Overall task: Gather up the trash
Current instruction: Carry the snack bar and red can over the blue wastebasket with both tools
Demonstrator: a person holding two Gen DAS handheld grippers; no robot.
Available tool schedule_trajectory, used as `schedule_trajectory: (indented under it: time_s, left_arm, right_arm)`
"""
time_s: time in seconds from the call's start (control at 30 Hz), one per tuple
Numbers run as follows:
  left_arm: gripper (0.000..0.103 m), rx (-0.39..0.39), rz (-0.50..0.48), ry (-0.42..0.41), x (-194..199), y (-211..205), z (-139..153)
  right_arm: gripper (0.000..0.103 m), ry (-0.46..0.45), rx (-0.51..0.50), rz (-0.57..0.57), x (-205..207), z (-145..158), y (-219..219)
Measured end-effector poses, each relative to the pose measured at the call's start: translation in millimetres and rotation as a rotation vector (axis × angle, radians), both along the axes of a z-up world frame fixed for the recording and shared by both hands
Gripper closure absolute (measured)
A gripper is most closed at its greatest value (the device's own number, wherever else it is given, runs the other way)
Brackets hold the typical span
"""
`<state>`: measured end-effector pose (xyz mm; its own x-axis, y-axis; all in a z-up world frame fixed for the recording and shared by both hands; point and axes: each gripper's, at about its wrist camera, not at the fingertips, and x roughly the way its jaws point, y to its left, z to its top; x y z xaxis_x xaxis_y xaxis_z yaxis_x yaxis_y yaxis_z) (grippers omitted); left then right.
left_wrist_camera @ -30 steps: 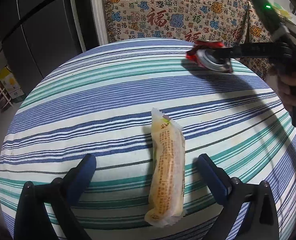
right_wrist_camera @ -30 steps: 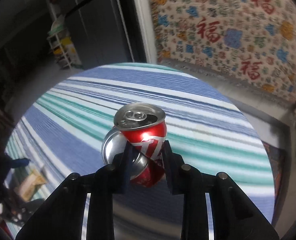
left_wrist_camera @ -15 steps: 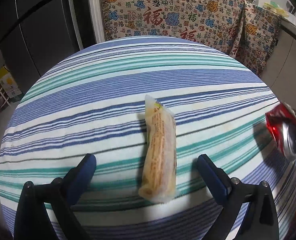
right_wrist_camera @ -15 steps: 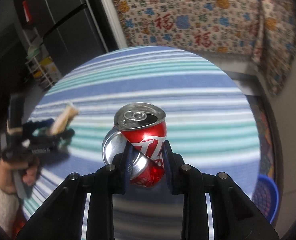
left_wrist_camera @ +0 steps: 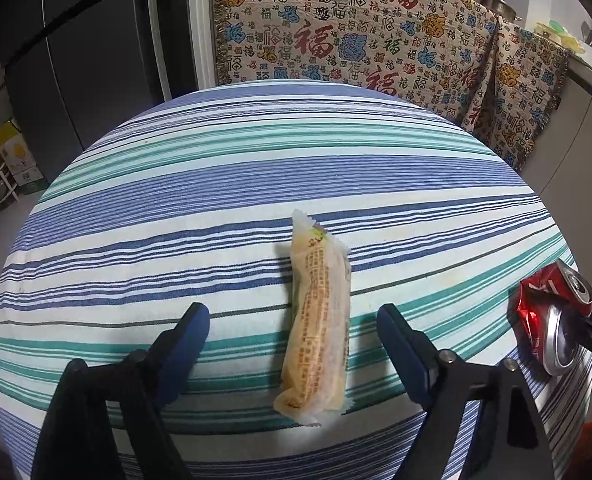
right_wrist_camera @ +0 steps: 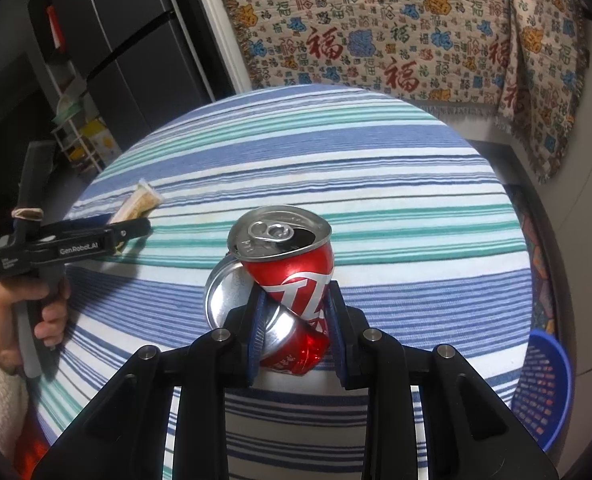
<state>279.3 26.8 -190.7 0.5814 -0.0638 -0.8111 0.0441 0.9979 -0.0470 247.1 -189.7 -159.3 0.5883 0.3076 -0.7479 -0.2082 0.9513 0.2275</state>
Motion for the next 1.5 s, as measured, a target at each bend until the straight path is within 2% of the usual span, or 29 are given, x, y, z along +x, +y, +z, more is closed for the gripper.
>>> schedule_trajectory:
  time_s: [0.1, 0.17, 0.2, 0.63, 1.03, 1.33, 1.5]
  left_arm:
    - [0.047, 0.029, -0.007, -0.01, 0, -1, 2]
    - [0.075, 0.03, -0.012, -0.013, -1, 0, 3]
    - [0.08, 0.023, -0.012, -0.011, -2, 1, 4]
    - [0.084, -0.015, -0.032, -0.027, -7, -4, 11]
    - [0.084, -0.08, -0.123, -0.06, -26, -28, 30]
    - [0.084, -0.101, -0.231, -0.063, -44, -69, 37]
    - [0.084, -0.099, -0.337, -0.064, -60, -118, 47]
  right_arm:
    - [0.075, 0.004, 0.006, -0.007, 3, -1, -1]
    - [0.075, 0.005, 0.006, -0.011, 2, -2, -1]
    - [0.075, 0.005, 0.007, -0.014, 3, -2, -2]
    - [0.075, -0.022, 0.012, -0.027, -7, 8, -7]
    - [0.075, -0.035, 0.018, -0.049, -15, 14, -15]
    - [0.075, -0.048, 0.037, -0.082, -26, 24, -35]
    - [0.075, -0.051, 0.031, -0.122, -44, 34, -67]
